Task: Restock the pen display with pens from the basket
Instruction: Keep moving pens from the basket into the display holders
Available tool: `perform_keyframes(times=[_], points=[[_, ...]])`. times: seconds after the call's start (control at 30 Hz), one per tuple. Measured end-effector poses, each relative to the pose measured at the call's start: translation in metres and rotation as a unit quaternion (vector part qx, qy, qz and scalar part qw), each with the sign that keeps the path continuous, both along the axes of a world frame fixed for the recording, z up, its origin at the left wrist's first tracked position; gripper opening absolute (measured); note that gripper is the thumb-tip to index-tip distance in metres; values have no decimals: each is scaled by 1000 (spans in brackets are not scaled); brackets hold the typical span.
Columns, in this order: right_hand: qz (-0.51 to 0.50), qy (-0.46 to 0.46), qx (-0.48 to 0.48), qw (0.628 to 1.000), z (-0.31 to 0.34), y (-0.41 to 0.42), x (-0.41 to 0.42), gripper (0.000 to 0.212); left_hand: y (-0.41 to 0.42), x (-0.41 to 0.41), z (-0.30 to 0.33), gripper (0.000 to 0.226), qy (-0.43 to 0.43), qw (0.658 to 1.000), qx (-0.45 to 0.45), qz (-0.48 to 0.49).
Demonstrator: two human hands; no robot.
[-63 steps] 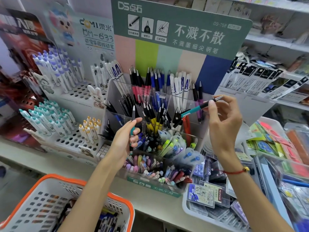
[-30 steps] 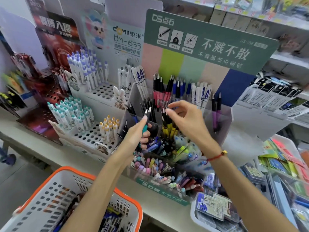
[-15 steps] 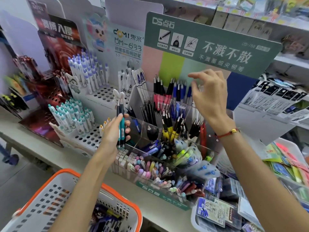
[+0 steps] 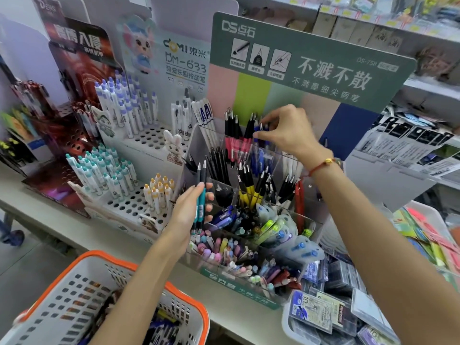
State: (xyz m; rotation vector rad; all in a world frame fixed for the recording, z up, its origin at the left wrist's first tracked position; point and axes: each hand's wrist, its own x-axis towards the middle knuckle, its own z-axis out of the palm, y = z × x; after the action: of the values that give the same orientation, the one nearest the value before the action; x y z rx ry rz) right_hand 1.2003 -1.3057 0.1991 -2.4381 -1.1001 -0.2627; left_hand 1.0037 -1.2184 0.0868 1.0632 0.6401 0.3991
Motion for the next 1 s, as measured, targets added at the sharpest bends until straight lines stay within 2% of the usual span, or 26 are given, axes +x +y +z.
perform_keyframes(times=[0.2,0.43,0.5,0.6,0.77,0.9,1.0], points=[[30,60,-60,996,26,-15,9,26,-3,3,3,22,-5,1000,-1,-12],[36,45,-47,997,17,-21,15,23,-2,4,6,22,-10,1000,-5,-12],[35,53,-4,998,10,-20,15,22,-1,3,5,22,-7,1000,-4,-9],[57,70,126,988,8,-20,11,16,2,0,1,22,-6,1000,-1,-1],[103,49,328,938,14,-25,-8,11,6,-5,-3,22,-6,999,-22,26],[121,17,398,909,0,-17,-40,13,8,-9,-7,23,-3,998,-37,49],[150,36,399,904,-24,-3,-64,16,10,-13,-10,23,3,996,-55,69]])
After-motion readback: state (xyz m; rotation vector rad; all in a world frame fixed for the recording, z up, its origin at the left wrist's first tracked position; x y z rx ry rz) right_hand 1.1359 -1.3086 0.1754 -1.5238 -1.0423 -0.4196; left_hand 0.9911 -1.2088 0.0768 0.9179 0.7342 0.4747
